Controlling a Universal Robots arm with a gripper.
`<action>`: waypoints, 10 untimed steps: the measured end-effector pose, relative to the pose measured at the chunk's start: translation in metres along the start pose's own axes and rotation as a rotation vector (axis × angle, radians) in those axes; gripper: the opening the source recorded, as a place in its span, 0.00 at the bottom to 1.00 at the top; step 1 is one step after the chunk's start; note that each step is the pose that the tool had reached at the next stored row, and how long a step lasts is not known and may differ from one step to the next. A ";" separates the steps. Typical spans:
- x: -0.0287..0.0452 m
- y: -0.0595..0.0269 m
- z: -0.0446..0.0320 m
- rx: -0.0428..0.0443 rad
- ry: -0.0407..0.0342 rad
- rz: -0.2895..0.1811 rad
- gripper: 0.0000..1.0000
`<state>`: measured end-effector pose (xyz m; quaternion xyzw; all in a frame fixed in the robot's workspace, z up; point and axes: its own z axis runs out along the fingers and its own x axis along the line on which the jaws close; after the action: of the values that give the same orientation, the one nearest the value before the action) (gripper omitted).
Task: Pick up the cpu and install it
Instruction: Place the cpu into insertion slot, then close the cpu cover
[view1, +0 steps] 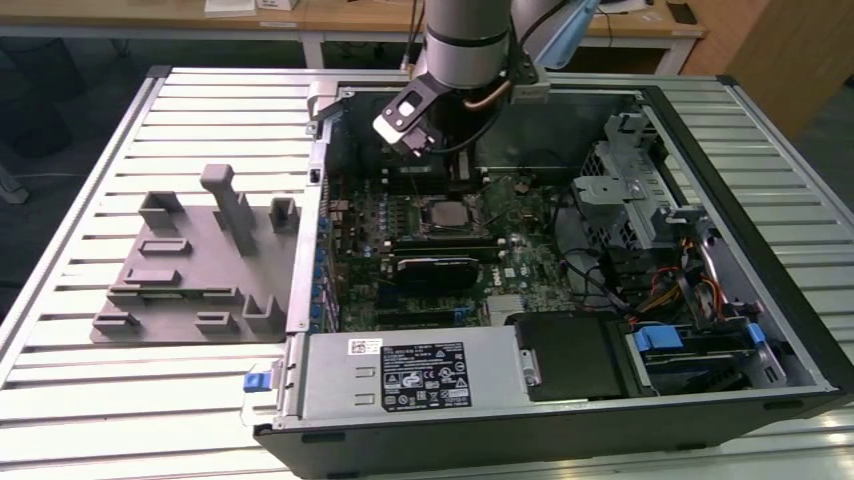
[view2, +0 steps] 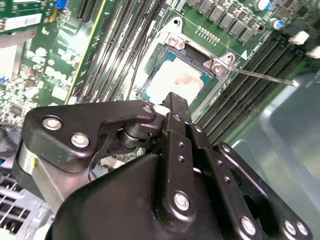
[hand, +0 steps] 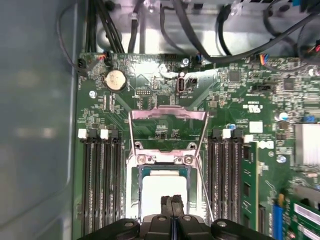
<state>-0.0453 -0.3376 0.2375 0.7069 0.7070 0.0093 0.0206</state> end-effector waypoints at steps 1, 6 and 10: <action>-0.0001 0.0001 -0.0031 -0.0001 -0.0001 0.000 0.11; -0.0003 0.0006 -0.0145 -0.0011 -0.0002 0.000 0.11; -0.0003 0.0006 -0.0155 -0.0012 -0.0001 0.000 0.11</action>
<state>-0.0453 -0.3376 0.2529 0.7069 0.7070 0.0097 0.0210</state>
